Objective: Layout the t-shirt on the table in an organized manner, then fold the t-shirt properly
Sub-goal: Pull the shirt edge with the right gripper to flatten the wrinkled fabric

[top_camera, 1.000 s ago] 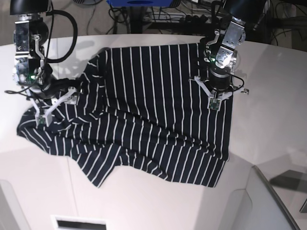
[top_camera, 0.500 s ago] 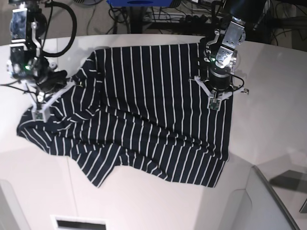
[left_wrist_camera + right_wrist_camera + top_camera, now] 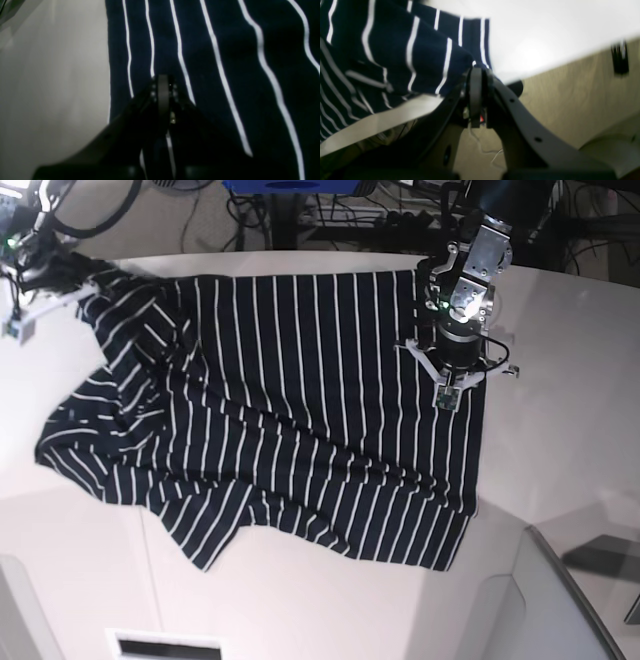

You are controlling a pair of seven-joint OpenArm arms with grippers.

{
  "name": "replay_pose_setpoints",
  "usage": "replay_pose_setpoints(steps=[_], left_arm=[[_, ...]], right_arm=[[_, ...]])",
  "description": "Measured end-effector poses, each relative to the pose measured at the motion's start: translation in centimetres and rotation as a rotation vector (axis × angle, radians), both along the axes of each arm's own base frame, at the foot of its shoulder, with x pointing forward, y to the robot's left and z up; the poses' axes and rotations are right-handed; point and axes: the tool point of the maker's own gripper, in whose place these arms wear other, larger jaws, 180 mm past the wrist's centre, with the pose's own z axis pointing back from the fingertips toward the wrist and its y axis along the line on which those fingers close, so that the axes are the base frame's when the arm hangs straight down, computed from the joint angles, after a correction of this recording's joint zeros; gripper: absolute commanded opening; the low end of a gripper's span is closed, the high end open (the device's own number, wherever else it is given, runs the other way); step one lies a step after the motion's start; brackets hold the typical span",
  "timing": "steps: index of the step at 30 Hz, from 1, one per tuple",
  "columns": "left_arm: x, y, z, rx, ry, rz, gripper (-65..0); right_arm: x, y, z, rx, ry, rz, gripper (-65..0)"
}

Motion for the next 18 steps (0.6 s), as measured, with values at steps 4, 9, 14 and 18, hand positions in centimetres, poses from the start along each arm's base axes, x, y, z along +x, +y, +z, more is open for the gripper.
replay_pose_setpoints(steps=[4, 9, 14, 18], left_arm=[[0.0, 0.0, 0.0, 0.000, -0.001, -0.001, -65.0], [0.0, 0.0, 0.0, 0.000, 0.000, 0.000, -65.0], [0.0, 0.0, 0.0, 0.000, -0.001, 0.000, -65.0], [0.1, 0.0, 0.3, 0.000, 0.005, 0.002, -65.0]], right_arm=[[-2.0, -1.7, -0.4, 0.003, 0.016, -0.108, -63.5], [-3.6, -3.7, -0.4, 0.025, 0.023, -0.250, -62.9], [-3.6, -2.0, -1.1, 0.136, 0.054, -0.259, -54.0], [-3.6, -2.7, -0.4, 0.113, 0.038, -0.263, -52.4]])
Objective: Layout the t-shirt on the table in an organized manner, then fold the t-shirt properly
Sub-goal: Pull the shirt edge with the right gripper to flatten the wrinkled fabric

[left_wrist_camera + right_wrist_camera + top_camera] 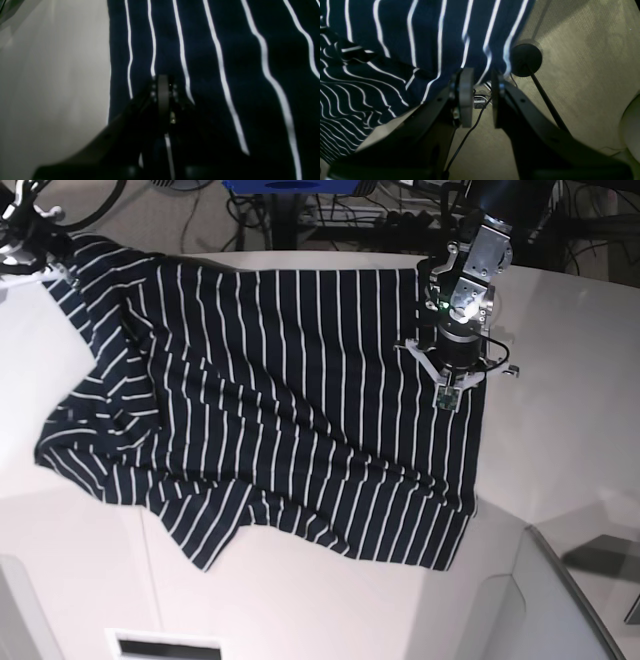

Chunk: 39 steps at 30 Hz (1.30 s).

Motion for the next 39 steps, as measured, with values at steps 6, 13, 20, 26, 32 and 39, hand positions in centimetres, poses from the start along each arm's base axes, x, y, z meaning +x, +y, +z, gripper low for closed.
replay_pose_setpoints(steps=[6, 13, 20, 26, 32, 39], left_arm=[[-0.4, -0.4, 0.8, -0.028, 0.018, 0.000, -65.0], [0.4, -1.0, 1.2, -0.045, 0.007, -0.006, -65.0], [-0.5, 0.0, 0.7, -0.023, 0.008, -0.010, -65.0], [-1.2, 4.0, 0.4, 0.015, 0.010, 0.089, -65.0], [-1.6, 4.4, 0.3, 0.023, 0.013, 0.100, -65.0], [-1.7, 4.3, 0.2, 0.022, 0.012, 0.098, -65.0]], right_arm=[[6.2, -2.7, 4.1, -0.211, -0.190, 0.137, -51.8], [17.1, 6.5, 2.8, -0.098, -0.279, 0.580, -22.8], [24.4, 5.1, 1.8, -0.068, -0.275, 0.508, -30.5], [27.3, 5.0, 0.8, -0.032, -0.261, 0.472, -30.3], [27.6, 4.2, -3.0, 0.000, -0.201, 0.409, -30.3], [27.2, 4.2, -3.9, 0.005, -0.186, 0.397, -30.9]])
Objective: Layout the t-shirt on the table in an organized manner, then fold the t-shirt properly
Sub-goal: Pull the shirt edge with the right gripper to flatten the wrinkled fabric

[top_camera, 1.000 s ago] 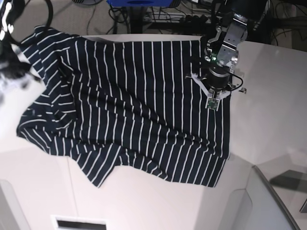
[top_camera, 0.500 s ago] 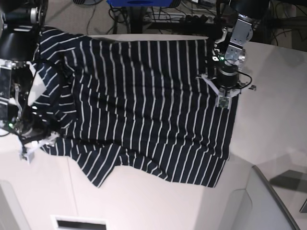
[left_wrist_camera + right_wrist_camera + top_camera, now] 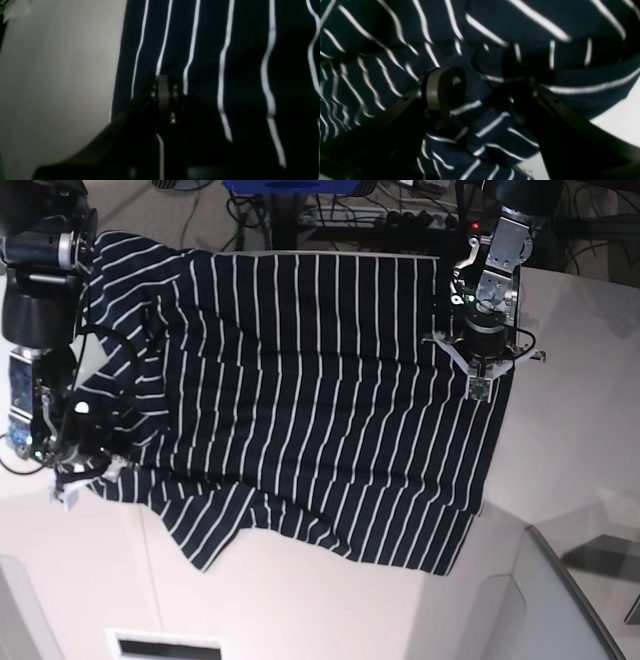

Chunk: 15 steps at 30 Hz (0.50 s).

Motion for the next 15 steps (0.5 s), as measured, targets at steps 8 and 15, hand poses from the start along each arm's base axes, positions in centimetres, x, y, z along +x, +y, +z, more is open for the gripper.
replay_pose_setpoints(steps=[8, 15], left_arm=[[0.0, -0.1, 0.0, 0.000, 0.001, -0.003, -65.0], [-0.2, -0.1, -0.1, 0.001, -0.001, -0.004, -65.0]], right_arm=[[0.0, 1.3, -0.3, 0.023, 0.003, 0.007, -39.8], [-0.8, 3.5, -2.5, 0.093, 0.077, -0.002, -64.2]])
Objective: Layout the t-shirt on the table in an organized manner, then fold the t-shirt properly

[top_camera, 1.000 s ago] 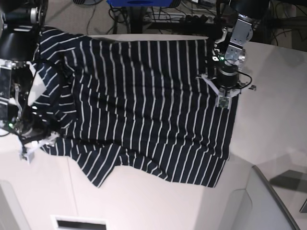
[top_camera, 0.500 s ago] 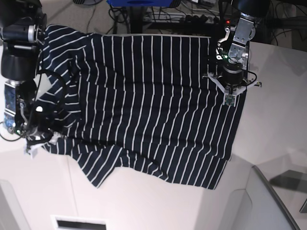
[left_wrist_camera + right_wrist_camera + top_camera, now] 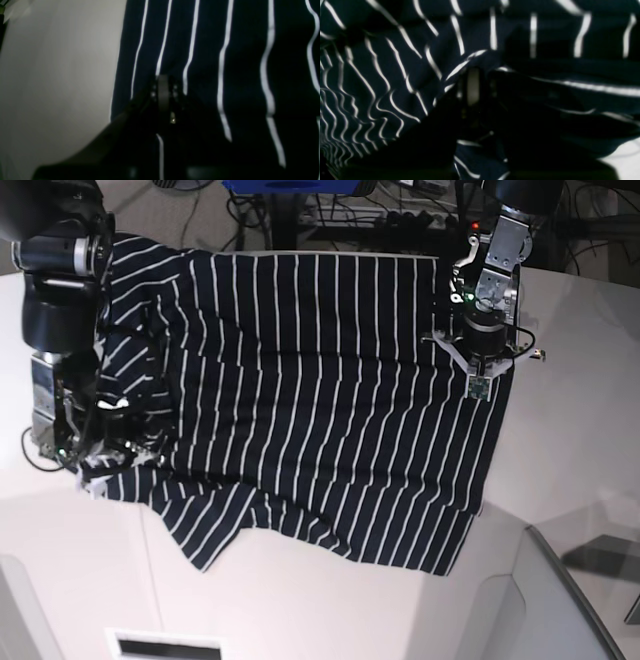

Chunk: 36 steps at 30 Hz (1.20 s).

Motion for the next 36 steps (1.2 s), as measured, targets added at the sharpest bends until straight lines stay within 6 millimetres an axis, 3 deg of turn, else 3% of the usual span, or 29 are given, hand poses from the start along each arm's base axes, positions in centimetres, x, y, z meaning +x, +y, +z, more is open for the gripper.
replay_pose_setpoints(steps=[5, 13, 18, 23, 26, 33, 36], left_arm=[[-0.1, 0.0, 0.0, -0.001, 0.001, 0.001, -65.0], [-0.2, 0.1, -0.1, 0.003, 0.003, 0.000, -65.0], [-0.6, 0.1, -0.2, 0.004, 0.009, 0.000, -65.0], [-0.5, 0.3, -0.1, 0.009, 0.006, -0.005, -65.0], [-0.6, 0.4, -0.1, 0.010, 0.008, -0.004, -65.0], [-0.5, 0.4, -0.1, 0.010, 0.007, -0.004, -65.0], [-0.5, 0.4, -0.1, 0.010, 0.008, -0.004, -65.0]], right_arm=[[-0.2, -0.7, 1.0, -0.026, -0.040, 0.005, -64.8], [-1.0, -1.2, 8.6, -0.041, -0.165, 0.040, -64.8], [-5.6, -5.4, 7.4, -0.063, -0.069, -0.070, -64.8], [-8.9, -6.7, 5.7, -0.068, -0.005, -0.092, -64.8], [-10.7, -9.0, 5.7, -0.136, 0.024, -0.097, -64.8], [-12.6, -12.5, 6.7, -0.232, 0.048, -0.071, -63.8], [-13.8, -13.9, 5.5, -0.244, 0.109, -0.093, -55.7]])
